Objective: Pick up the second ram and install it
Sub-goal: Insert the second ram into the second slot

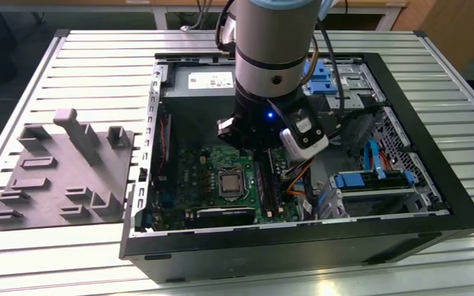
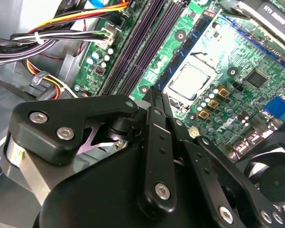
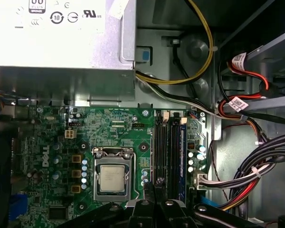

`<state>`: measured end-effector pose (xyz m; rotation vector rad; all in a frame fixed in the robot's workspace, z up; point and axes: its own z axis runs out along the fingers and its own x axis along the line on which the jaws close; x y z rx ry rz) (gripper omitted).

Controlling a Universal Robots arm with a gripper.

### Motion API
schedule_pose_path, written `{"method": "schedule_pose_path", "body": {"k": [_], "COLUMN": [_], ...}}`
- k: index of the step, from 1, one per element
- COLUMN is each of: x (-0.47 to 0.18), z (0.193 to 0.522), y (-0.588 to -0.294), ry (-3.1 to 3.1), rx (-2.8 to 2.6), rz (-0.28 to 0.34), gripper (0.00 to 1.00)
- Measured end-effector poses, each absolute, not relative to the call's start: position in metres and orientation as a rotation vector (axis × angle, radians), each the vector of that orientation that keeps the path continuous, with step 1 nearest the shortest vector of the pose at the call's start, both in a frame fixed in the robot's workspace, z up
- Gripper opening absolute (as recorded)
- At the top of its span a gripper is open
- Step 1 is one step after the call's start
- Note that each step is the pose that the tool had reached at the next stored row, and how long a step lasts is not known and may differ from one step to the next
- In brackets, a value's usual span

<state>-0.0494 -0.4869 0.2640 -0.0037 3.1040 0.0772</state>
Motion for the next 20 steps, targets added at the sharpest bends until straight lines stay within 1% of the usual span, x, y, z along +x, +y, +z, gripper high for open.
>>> {"method": "schedule_pose_path", "body": {"k": [20], "x": [-0.0476], "z": [0.2552], "y": [-0.4869], "ry": [3.103], "rx": [0.025], "rz": [0.077], "gripper": [0.12]}}
